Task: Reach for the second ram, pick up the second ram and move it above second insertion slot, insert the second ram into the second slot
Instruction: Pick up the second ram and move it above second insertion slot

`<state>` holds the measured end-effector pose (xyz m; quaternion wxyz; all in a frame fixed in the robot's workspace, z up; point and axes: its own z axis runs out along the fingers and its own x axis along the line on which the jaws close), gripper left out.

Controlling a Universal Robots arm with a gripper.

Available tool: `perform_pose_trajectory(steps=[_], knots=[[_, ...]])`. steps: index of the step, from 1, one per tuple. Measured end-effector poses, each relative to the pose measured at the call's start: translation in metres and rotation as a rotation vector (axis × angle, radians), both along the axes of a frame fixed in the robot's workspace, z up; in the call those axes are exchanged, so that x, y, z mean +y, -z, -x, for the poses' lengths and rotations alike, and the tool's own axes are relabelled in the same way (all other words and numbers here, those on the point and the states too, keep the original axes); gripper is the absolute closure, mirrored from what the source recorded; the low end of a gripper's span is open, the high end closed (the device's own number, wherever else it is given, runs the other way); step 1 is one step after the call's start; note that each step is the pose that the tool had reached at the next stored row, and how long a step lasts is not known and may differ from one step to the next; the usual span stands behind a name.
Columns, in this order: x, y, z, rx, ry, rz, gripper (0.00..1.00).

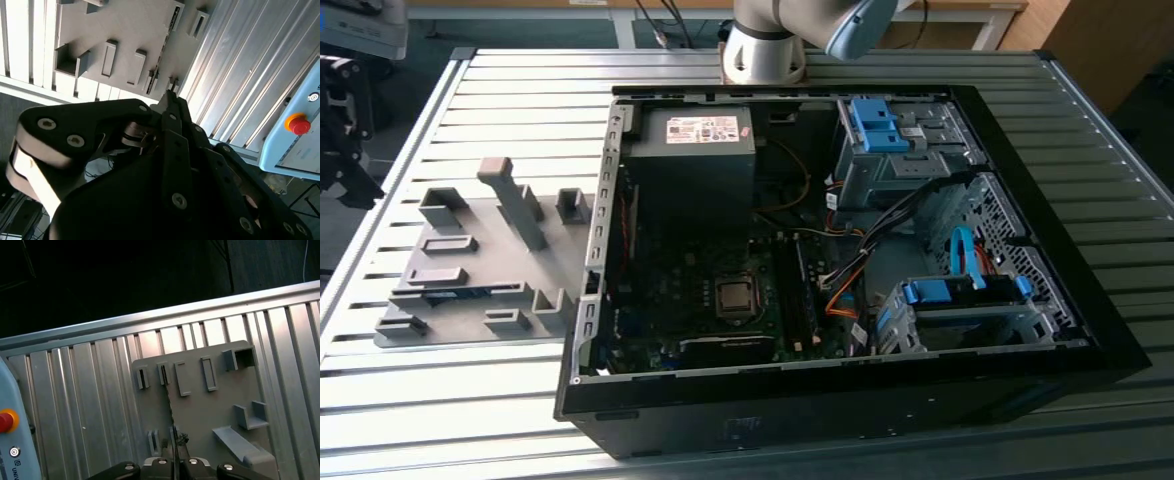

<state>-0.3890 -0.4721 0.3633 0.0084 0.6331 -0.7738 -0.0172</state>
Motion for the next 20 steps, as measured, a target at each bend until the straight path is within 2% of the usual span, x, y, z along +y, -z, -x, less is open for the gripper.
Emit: perform_pose_trajectory(steps=[1,3,6,7,13,17,20], knots=[[0.0,0.0,0.0,-0.0001,0.0,0.0,0.83],[-0.0001,0.0007,0.0,-0.0002,-0.001,-0.0001,0.71],[-0.0011,0.0039,0.0,-0.0002,-0.013,-0.0001,0.65],[-0.0013,0.0054,0.0,-0.0002,-0.021,0.0,0.58],[-0.0017,0.0151,0.0,-0.0001,-0.089,-0.0001,0.58],[-0.0017,0.0218,0.0,-0.0001,-0.091,0.0002,0.58],[-0.002,0.0241,0.0,-0.0096,-0.091,0.0005,0.58]])
